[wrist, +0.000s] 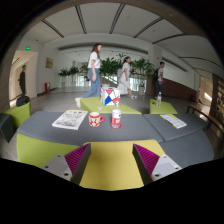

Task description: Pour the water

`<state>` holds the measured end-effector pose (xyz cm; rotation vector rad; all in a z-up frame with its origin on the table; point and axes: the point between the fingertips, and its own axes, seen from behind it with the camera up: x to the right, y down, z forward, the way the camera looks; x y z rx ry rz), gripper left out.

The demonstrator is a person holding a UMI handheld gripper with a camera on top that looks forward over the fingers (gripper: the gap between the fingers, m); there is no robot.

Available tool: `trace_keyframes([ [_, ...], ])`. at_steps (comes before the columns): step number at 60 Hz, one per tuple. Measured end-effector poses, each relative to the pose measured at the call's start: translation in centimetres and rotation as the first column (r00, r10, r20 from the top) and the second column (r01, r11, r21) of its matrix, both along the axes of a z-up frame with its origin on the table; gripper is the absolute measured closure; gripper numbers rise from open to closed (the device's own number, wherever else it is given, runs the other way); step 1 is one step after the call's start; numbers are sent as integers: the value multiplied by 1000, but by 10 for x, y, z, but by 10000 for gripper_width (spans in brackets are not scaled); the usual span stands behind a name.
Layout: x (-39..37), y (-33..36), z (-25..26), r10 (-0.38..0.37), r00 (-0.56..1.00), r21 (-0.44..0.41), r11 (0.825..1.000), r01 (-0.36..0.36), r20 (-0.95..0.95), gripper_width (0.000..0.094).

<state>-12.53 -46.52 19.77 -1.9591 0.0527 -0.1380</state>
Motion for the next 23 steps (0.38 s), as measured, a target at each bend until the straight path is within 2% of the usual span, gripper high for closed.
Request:
trace_keyframes([
  [16, -13, -20, 1, 27, 1000, -3, 1000, -27, 0, 78],
  [23, -12, -22, -2, 16, 1000, -11, 1000, -16, 1, 82],
])
